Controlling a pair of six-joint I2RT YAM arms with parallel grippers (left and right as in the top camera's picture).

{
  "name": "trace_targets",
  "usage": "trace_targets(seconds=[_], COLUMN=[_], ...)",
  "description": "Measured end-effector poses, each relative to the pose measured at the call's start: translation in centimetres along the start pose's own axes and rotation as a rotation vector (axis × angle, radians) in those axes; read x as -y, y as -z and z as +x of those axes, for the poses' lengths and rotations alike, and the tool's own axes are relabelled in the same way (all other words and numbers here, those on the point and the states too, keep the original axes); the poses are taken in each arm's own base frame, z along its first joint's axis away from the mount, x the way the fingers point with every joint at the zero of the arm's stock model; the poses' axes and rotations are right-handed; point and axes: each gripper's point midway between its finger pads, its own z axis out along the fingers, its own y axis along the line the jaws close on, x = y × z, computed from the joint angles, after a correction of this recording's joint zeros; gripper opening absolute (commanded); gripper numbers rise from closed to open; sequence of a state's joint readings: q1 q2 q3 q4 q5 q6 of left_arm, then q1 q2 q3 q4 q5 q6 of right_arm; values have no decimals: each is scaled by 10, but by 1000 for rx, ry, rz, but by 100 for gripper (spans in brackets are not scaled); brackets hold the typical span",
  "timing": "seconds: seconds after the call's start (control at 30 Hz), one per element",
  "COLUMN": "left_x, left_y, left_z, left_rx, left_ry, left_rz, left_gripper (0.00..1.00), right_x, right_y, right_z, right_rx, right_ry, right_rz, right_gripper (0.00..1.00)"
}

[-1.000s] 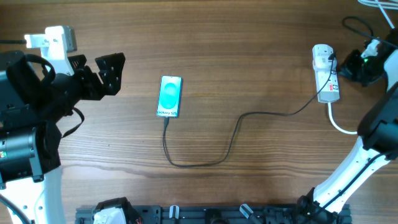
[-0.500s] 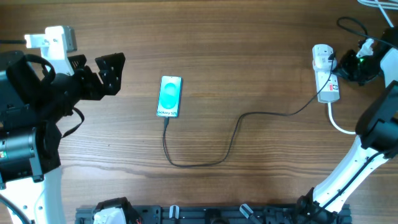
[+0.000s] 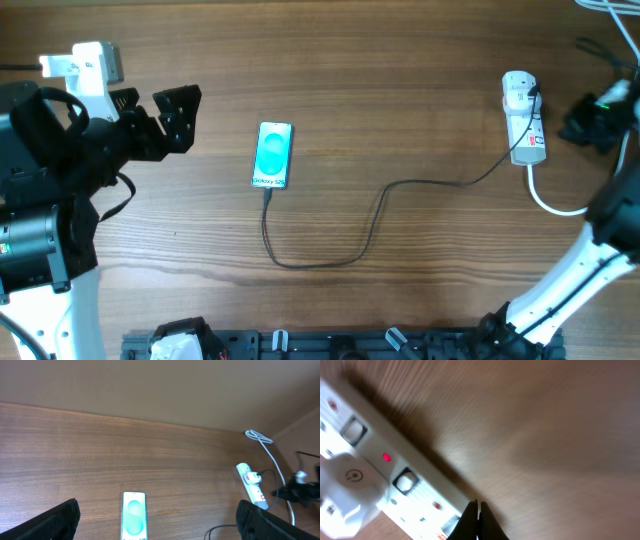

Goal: Plug charger to phone and switch on socket

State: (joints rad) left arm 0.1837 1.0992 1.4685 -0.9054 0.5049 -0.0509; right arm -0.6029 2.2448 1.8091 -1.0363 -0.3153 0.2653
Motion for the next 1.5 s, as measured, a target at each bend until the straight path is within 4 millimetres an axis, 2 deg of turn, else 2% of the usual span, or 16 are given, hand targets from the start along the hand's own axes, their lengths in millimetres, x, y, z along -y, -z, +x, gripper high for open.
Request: trace_targets(seconds=[0.1, 0.2, 0.3, 0.33, 0.37, 0.4, 0.43, 0.47, 0.57, 0.67, 0.87, 1.07, 1.1, 1.17, 1.3, 1.5], left_x=[0, 0, 0, 0, 0, 0, 0, 0, 0, 0, 0, 0, 0, 0, -1, -1], left_y=[0, 0, 0, 0, 0, 0, 0, 0, 0, 0, 0, 0, 0, 0, 0, 0], left_z=[0, 0, 0, 1, 0, 1, 0, 0, 0, 0, 0, 0, 0, 0, 0, 0], left_rx=[0, -1, -1, -3, -1, -2, -1, -1, 0, -1, -1, -1, -1, 0, -1, -1], left_ry=[0, 0, 0, 1, 0, 1, 1, 0, 0, 0, 0, 0, 1, 0, 4, 4], left_rz=[0, 0, 0, 0, 0, 0, 0, 0, 0, 0, 0, 0, 0, 0, -4, -4], left_gripper=[100, 100, 100, 100, 100, 100, 100, 100, 100, 100, 100, 100, 100, 100, 100, 100], right_x=[5, -61, -142, -163, -173, -181, -183, -181, -152, -126, -118, -132, -129, -139, -131, -131], right_y=[91, 223, 314, 333, 341, 350, 362, 369, 364, 354, 354, 323, 299, 283, 228, 181], right_z=[-17, 10, 111, 161, 186, 219, 260, 275, 332, 355, 335, 306, 300, 291, 309, 329], right_rx=[167, 425, 562, 579, 583, 587, 588, 600, 478, 381, 475, 536, 527, 654, 836, 1089], right_ry=[-31, 194, 526, 650, 715, 792, 871, 896, 894, 801, 795, 959, 1005, 1080, 1211, 1320], right_rz=[-136, -315, -437, -463, -481, -502, -529, -541, -535, -494, -388, -346, -328, -368, -472, -629], right_gripper=[5, 8, 34, 50, 68, 100, 100, 100, 100, 100, 100, 100, 100, 100, 100, 100])
